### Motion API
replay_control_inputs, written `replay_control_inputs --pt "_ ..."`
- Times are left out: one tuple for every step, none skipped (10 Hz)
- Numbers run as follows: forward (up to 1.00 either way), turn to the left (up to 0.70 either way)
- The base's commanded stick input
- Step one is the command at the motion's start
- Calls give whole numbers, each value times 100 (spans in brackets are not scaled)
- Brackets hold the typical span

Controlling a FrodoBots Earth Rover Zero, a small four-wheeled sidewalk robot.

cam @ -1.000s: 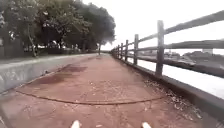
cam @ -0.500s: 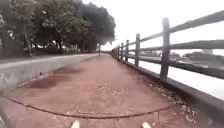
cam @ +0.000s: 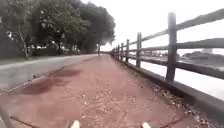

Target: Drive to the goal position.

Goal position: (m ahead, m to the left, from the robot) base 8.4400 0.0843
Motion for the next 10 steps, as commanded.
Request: replay_control_inputs --pt "50 0" --pt "50 0" --pt "50 0" --pt "50 0" --pt "50 0" --pt "50 0" --pt "50 0" --pt "50 0" --pt "50 0" --pt "50 0"
